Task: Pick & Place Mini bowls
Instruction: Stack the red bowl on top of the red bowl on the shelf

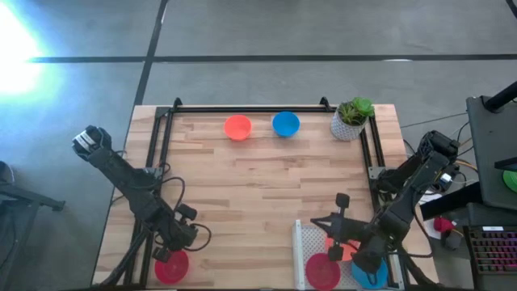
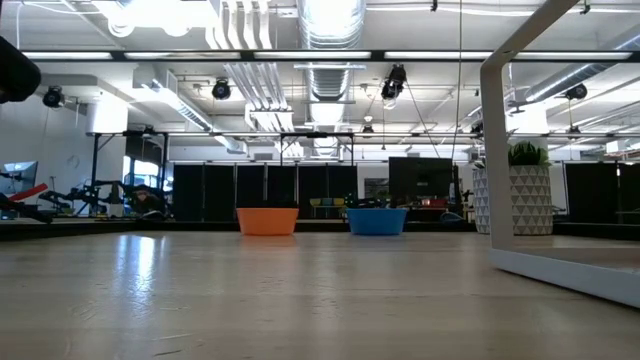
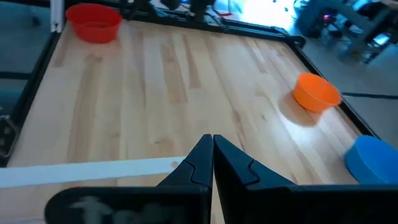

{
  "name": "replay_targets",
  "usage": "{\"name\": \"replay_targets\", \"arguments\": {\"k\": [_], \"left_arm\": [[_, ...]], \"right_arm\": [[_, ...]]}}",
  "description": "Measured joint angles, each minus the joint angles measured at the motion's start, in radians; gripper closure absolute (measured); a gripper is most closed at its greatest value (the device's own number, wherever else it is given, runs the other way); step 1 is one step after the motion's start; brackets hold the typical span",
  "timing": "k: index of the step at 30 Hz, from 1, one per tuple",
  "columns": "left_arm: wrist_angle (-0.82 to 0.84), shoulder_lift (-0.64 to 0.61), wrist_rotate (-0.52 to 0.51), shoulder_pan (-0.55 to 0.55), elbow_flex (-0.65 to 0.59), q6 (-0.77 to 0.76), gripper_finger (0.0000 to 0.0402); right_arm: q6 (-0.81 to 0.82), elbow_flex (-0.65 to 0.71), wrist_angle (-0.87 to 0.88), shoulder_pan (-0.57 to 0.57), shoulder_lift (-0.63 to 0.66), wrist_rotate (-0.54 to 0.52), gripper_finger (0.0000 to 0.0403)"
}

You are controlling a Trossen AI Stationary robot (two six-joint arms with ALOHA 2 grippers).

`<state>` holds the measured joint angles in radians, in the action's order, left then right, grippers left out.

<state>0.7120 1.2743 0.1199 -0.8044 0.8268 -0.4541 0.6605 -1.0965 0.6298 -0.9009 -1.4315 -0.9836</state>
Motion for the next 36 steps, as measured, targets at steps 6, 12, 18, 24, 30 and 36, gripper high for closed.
{"name": "replay_targets", "arguments": {"k": [6,12,18,24,30,36], "left_arm": [[-0.006,0.0,-0.007,-0.007,0.0,-0.012,0.0337],[-0.027,0.0,-0.02,-0.007,0.0,-0.012,0.0337],[-0.045,0.0,-0.026,-0.009,-0.001,-0.013,0.0337],[-0.043,0.0,-0.026,-0.013,-0.014,-0.041,0.0337],[-0.084,0.001,-0.029,-0.036,-0.015,-0.08,0.0337],[-0.104,0.048,-0.03,-0.081,-0.015,-0.082,0.0337]], "right_arm": [[-0.13,0.009,-0.123,0.0,0.0,0.046,0.0394],[-0.201,0.023,-0.276,0.032,0.0,0.126,0.0394],[-0.237,0.033,-0.39,0.144,0.0,0.254,0.0394],[-0.332,0.081,-0.513,0.208,0.0,0.344,0.0394],[-0.355,0.082,-0.535,0.222,0.001,0.394,0.0394],[-0.359,0.083,-0.535,0.219,0.002,0.394,0.0394]]}}
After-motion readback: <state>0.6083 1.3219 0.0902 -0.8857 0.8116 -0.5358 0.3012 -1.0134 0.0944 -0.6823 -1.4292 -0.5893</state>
